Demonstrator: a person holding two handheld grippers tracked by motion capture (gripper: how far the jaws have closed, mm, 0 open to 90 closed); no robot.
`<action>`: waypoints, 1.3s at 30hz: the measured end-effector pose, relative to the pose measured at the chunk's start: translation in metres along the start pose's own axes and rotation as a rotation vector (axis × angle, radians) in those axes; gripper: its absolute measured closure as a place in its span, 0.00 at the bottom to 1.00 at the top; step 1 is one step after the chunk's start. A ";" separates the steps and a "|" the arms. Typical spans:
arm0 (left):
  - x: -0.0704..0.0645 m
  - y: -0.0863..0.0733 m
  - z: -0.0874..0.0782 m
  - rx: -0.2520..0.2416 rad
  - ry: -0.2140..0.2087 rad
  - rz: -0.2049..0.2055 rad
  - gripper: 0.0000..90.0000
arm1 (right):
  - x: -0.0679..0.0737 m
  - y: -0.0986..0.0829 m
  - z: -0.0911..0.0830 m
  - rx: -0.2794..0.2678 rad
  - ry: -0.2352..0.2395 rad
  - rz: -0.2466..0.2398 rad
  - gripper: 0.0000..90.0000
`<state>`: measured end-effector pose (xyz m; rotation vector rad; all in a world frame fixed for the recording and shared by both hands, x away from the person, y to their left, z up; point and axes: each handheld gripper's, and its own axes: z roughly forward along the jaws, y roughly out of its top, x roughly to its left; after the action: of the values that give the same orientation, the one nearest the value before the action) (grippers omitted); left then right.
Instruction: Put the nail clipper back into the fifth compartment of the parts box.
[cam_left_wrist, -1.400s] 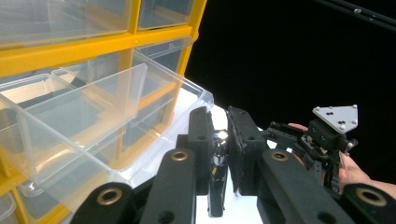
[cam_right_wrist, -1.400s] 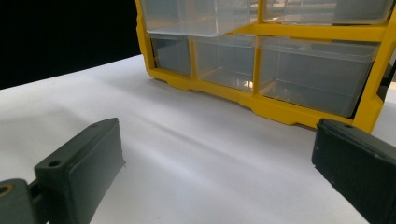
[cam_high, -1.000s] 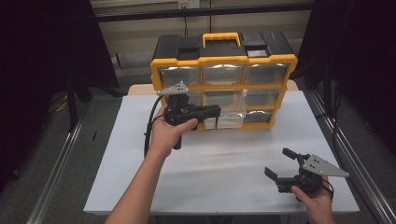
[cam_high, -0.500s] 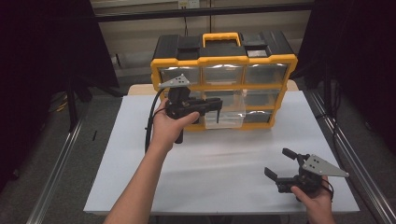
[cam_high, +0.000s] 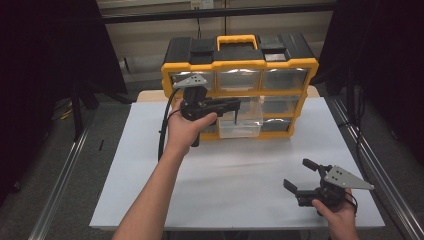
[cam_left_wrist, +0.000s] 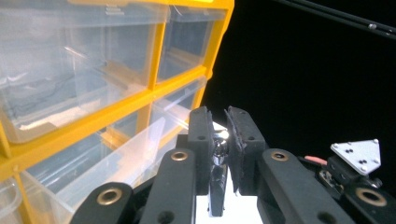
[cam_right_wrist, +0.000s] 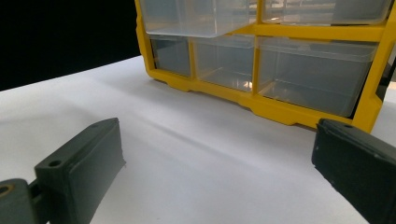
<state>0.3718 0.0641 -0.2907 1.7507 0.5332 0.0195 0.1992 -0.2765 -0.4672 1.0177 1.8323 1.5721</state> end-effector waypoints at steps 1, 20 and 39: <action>0.000 0.001 0.001 -0.001 0.004 0.002 0.90 | 0.000 0.000 0.000 0.000 0.001 0.000 0.02; 0.011 0.004 0.007 -0.003 0.061 0.011 0.90 | 0.000 0.000 0.000 -0.002 -0.003 -0.005 0.02; 0.017 -0.003 0.016 0.014 0.105 0.032 0.90 | 0.000 0.000 0.000 -0.006 -0.003 -0.004 0.02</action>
<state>0.3904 0.0558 -0.3016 1.7791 0.5831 0.1314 0.1992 -0.2771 -0.4667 1.0122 1.8254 1.5726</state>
